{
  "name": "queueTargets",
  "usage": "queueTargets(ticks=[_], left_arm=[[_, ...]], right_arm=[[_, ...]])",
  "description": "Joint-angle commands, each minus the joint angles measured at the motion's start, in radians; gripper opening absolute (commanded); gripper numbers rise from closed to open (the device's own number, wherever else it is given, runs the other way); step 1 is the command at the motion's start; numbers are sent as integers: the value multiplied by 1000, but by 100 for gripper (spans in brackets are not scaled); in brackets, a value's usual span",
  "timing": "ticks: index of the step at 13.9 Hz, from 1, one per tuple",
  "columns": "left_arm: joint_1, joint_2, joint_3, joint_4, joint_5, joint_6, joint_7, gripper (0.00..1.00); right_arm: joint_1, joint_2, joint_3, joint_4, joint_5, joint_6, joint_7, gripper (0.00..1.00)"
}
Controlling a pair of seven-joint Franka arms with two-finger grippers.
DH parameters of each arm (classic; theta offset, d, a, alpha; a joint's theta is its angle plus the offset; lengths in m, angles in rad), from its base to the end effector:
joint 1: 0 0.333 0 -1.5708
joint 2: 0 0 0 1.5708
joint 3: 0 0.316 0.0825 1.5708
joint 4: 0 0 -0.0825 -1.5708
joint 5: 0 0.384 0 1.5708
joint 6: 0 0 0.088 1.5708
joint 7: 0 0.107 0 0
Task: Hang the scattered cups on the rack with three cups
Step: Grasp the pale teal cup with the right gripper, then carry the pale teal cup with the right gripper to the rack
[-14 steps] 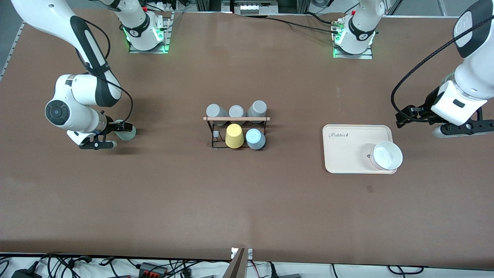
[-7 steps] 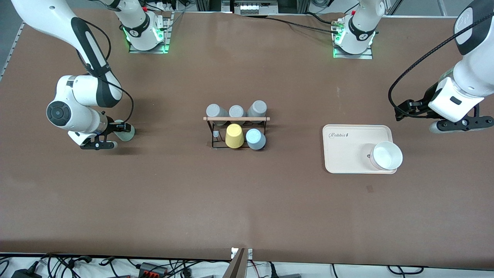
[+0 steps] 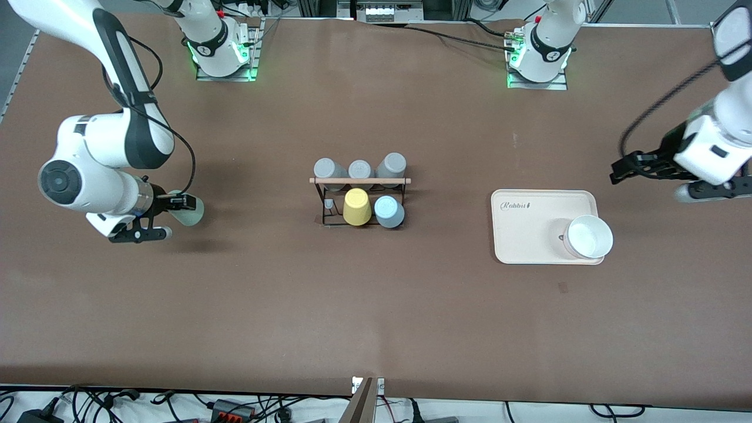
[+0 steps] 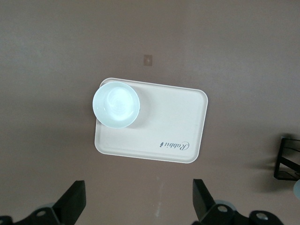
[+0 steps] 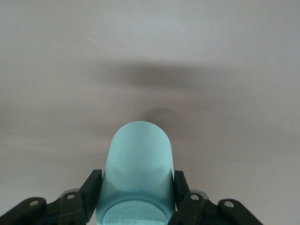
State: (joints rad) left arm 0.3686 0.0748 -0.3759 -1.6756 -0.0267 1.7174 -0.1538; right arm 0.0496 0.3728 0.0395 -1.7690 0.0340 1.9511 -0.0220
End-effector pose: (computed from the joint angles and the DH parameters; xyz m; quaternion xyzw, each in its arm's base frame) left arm 0.5818 -0.0003 0.5477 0.9967 0.0756 -0.0160 0.0257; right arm 0.6232 0.0562 0.3376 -0.9941 -0.0468 0.0958 0.0192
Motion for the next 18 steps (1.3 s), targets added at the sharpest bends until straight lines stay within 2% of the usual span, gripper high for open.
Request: queueTargets(ticks=[1, 3, 4, 7, 11, 14, 18], left_arm=[[18, -10, -3, 5, -16, 10, 74, 100], [16, -10, -11, 5, -3, 10, 76, 100], [13, -13, -17, 5, 40, 10, 74, 100], [9, -18, -23, 4, 59, -4, 63, 100], [9, -17, -31, 5, 57, -7, 62, 100], [9, -15, -29, 7, 56, -6, 62, 100], [10, -15, -28, 7, 56, -4, 71, 100]], right_arm=[[58, 127, 3, 263, 41, -150, 19, 23], [126, 161, 3, 380, 33, -239, 104, 23], [160, 163, 3, 407, 32, -247, 153, 23], [271, 172, 3, 442, 37, -224, 368, 24], [378, 230, 3, 531, 37, -190, 627, 24], [441, 247, 3, 543, 37, -182, 740, 24], [460, 259, 7, 540, 44, -182, 783, 24]])
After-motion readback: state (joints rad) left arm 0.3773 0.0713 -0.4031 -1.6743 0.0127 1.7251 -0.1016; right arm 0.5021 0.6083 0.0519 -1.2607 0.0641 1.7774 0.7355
